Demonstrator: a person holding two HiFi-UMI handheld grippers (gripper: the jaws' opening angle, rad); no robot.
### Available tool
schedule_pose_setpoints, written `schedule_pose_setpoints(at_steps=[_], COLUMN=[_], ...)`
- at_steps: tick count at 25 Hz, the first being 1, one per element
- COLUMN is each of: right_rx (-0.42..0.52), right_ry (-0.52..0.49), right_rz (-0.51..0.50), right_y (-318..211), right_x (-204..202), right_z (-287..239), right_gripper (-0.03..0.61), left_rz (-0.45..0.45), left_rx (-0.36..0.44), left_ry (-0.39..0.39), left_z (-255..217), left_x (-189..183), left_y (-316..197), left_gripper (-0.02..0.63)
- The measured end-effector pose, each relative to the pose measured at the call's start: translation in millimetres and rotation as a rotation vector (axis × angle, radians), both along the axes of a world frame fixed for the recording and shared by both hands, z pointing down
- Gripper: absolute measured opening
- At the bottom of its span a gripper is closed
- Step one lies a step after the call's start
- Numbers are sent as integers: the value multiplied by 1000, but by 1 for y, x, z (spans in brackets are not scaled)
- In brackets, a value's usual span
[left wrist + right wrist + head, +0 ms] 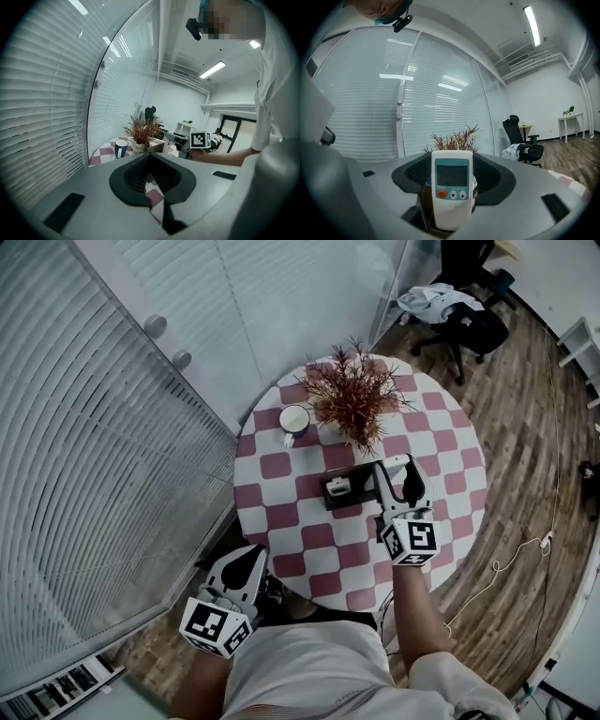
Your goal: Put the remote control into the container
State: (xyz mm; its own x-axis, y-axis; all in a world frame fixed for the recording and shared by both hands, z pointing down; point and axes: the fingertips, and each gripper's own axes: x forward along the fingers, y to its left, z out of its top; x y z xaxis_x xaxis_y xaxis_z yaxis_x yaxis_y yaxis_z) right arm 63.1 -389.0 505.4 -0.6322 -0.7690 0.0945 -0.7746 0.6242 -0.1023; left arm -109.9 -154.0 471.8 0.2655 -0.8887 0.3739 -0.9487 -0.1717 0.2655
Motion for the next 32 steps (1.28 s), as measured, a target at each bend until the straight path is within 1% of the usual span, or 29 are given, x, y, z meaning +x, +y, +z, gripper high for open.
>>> schedule_pose_setpoints(at_steps=[5,9,10,11,14,18,23,26,32], right_rx=[-53,-88,-96,-104,-126,-123,-105,-86,-87], right_ry=[64,151,173,191,216,226,281,266,175], right_rz=[-25,-47,-53,-58,-64,-70,-78,-76,-32], right_y=[7,12,13,14,17,15,15,19,37], right_x=[-6,-12,-14,-14,-15,-17,-21,-18,8], right_z=[30,52,57,62,72,74,67,49,7], right_gripper=[282,281,265,262,262,261,262,262,261], left_rz=[-8,-1,0,1,2,-4,-6,8,82], left_rx=[-9,-14,-15,-14,-15,-19,-13,-8,27], left_ry=[10,10,11,13,19,21,30,34,45], left_z=[1,2,2,3,5,5,5,5,-1], left_x=[-7,-8,-9,-10,-11,-11,-13,-13,-3], left_y=[-1,-2,-2,-1,-1,1,2,0,-10], left_gripper=[9,9,9,9,9,9,9,9,9])
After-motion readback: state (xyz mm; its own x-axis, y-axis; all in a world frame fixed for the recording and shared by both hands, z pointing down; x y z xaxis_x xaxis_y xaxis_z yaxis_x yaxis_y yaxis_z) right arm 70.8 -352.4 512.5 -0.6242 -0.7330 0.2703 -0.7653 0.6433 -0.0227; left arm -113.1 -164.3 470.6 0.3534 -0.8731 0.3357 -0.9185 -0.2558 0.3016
